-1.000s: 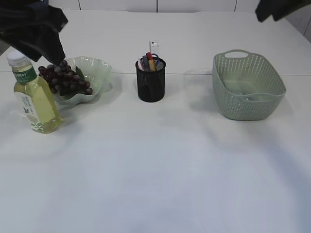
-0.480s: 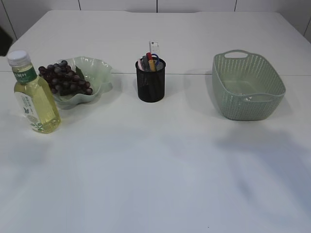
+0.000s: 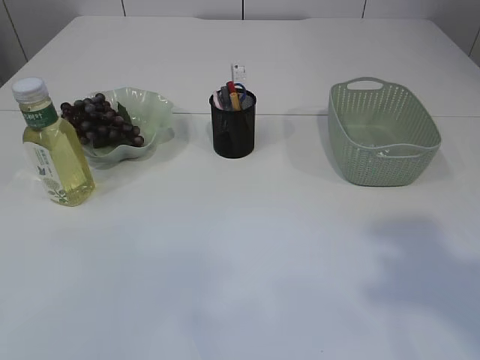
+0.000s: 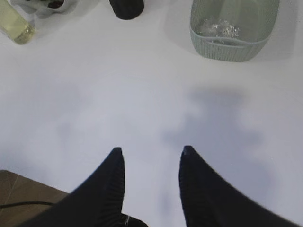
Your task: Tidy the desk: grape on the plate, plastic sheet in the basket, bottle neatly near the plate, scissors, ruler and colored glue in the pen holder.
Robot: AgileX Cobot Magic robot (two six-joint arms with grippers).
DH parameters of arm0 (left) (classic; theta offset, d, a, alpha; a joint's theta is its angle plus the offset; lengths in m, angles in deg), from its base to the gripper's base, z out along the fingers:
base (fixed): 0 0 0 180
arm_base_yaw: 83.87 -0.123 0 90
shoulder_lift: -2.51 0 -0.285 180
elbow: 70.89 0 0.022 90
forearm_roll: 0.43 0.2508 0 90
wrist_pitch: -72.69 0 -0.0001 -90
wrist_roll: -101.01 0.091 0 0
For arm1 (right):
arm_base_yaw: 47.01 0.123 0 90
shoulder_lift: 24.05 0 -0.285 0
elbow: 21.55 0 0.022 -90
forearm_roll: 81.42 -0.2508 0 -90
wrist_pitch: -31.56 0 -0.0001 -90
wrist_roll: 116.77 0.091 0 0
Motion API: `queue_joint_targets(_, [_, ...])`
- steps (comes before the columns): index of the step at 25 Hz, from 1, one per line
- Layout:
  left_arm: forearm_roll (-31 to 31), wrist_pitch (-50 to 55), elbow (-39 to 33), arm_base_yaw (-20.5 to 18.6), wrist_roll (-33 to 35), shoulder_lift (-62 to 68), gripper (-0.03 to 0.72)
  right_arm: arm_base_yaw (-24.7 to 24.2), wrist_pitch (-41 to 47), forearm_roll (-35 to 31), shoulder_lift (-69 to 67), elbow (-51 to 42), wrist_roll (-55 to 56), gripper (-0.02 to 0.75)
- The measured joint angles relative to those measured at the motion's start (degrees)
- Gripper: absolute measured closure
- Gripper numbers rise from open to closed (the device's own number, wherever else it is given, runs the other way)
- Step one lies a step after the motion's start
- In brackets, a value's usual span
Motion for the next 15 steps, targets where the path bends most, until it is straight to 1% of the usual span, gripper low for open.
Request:
queue_joint_targets(2, [0.00,-0.36,-2.24,0.00,0.80,-4.86,0.370,0.00,0.00,0.22,3.51,-4.10,-0.87,0.419])
queue_joint_targets(5, [1.03,-0.61,-5.78,0.00,1.11,-11.38,0.370,0.00,-1.15,0.63,10.46,-13.19,-2.61,0.418])
queue_joint_targets(10, [3.13,-0.83,-11.38,0.00,1.11,-20.10,0.370,0.00,-10.18,3.37,26.25,-25.96,-5.97,0.418])
queue_joint_targets(12, [3.74,-0.07,-13.36,0.00,1.11,-22.53,0.370,0.00,-11.28,3.94,31.80,-30.17,-6.21,0.418])
queue_joint_targets(15, [3.98,3.00,-15.80,0.00,1.11,-25.04,0.370,0.00,-11.42,4.29,39.49,-33.96,-6.39,0.418])
